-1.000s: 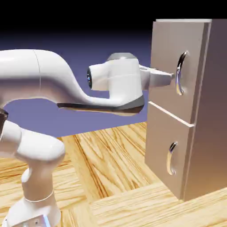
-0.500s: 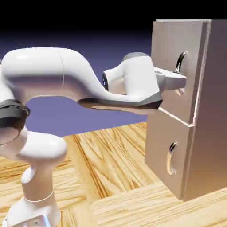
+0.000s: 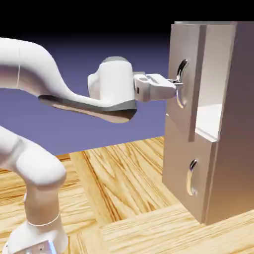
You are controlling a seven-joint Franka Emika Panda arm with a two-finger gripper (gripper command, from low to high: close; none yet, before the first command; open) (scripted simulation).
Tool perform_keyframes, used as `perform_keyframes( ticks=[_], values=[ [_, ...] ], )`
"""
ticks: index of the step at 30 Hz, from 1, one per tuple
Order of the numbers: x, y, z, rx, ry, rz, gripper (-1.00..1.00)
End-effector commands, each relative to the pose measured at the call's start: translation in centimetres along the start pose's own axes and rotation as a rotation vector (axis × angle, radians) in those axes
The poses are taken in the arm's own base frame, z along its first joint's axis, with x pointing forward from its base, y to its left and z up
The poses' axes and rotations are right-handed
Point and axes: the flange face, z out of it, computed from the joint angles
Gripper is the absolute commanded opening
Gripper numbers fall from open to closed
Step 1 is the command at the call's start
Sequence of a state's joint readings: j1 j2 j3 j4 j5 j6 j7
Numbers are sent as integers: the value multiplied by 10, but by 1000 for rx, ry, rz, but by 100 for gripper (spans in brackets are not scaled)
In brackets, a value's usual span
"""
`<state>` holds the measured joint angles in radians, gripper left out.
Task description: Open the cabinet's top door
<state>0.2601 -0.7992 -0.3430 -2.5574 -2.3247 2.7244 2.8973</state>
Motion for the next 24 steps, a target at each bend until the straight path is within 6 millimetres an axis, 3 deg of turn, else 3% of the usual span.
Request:
perform_keyframes(
  ticks=[1,11,24],
  values=[
    [-2,-2,-4,-12,11,2,-100],
    [-17,-17,-34,-105,105,2,-100],
    [-34,-34,-60,-193,192,2,-100]
  ],
)
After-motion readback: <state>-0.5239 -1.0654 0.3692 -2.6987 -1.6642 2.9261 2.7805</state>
